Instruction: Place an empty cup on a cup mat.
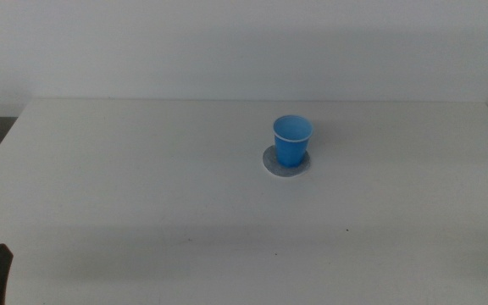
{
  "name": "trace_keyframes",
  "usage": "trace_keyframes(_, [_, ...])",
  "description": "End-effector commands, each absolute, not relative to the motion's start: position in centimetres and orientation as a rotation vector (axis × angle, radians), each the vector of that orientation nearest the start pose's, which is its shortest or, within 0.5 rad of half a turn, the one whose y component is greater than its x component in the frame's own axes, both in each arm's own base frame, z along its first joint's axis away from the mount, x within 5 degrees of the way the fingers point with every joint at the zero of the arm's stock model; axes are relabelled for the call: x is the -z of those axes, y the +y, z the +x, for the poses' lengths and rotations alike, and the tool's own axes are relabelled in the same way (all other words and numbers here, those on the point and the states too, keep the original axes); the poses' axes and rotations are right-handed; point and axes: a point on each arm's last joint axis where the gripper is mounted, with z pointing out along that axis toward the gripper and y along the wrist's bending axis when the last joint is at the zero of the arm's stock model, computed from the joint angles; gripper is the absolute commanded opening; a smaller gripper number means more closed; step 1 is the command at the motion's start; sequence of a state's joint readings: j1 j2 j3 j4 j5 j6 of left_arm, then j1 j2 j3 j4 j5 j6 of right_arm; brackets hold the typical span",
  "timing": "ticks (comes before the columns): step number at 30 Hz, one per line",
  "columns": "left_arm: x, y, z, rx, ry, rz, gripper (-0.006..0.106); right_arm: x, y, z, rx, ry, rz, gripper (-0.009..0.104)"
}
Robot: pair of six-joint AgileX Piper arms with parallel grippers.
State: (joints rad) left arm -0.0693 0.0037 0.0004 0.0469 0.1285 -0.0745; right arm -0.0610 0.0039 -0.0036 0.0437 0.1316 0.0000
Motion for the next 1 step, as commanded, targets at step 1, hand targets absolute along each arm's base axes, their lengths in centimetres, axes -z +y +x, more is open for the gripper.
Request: trace_keyframes(1, [-20.27,-0.35,5.63,0.076,1.599,0.026,0.094,-20.16,-0.33,5.63,0.023,1.61,0.077,0.093])
